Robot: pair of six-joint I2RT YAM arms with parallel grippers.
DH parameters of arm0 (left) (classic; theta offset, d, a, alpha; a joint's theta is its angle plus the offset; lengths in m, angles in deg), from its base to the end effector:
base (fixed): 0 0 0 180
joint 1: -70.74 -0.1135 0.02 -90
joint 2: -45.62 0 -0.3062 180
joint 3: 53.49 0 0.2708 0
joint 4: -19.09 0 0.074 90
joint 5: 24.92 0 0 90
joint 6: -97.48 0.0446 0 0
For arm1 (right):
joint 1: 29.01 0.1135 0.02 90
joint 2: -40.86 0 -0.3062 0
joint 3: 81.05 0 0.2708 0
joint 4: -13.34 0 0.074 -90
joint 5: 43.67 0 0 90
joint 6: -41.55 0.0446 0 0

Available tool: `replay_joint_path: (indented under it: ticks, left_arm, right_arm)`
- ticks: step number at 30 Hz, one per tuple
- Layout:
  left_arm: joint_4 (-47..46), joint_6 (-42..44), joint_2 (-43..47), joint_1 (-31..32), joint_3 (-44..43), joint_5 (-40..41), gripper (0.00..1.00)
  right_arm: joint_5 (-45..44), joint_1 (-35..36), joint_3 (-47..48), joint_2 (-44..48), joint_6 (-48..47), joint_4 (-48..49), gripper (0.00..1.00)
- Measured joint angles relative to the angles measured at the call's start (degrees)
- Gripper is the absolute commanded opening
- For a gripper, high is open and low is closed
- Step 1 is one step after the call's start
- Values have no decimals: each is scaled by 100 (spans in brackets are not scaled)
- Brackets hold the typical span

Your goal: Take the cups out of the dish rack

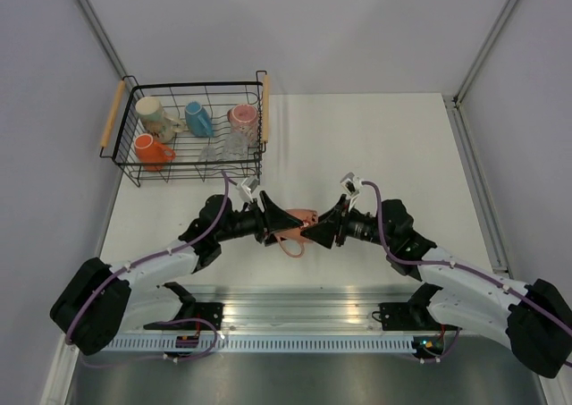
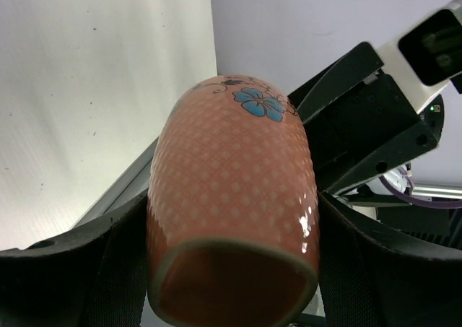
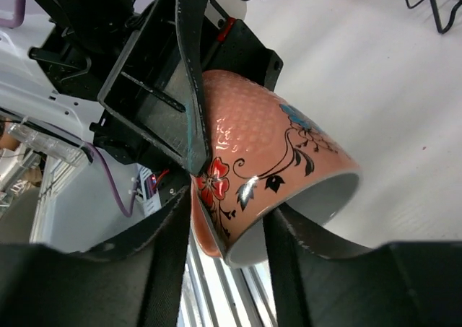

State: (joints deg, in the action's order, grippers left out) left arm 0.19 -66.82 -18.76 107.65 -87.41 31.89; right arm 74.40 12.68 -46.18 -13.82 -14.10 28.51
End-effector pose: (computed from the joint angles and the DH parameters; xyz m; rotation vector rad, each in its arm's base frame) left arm 0.1693 -0.1577 0.2300 -0.1912 2.1750 -1.7859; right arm 0.1434 0.1558 0.2624 -0.5285 1.7671 1.3748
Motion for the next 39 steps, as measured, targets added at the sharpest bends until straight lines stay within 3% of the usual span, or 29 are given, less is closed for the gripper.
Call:
replay_joint_path:
  ticks: [1,6,11,13,14,17,19,21,29,31,35,39]
  left_arm:
    - [-101,-44,-74,37,-2,7,2]
    - [-745,-240,-433,92,0,225,2]
    - [-1215,-540,-656,155,-2,315,2]
    - [-1344,-603,-704,190,-2,321,22]
    - [-1390,-623,-715,210,-2,326,50]
    - [-1443,-649,-721,260,-2,330,85]
    - [-1425,-643,-719,304,-7,328,95]
    - [-1263,-612,-717,382,-11,315,100]
    - [-374,-184,-214,448,-74,780,100]
    - [11,35,-33,448,-195,957,100]
    - [1139,728,398,448,-730,1460,100]
    - [2159,1480,763,448,-1331,1978,100]
  right_arm:
    - [-2,33,15,-74,-13,42,35]
    - [68,125,17,-251,105,35,3]
    - [-76,133,17,-68,90,52,1]
    - [-127,138,17,50,52,-31,1]
    - [-155,146,17,107,31,-81,1]
    - [-264,197,17,297,-44,-286,1]
    - [-369,219,17,437,-125,-459,1]
    - [-518,247,57,568,-223,-680,1]
    - [-1891,243,269,1456,-695,-2498,1]
    - [-2409,243,645,1464,-796,-3318,1]
    - [-3635,240,2378,479,-894,-5558,1]
    - [-4509,234,3845,-629,-844,-6900,1]
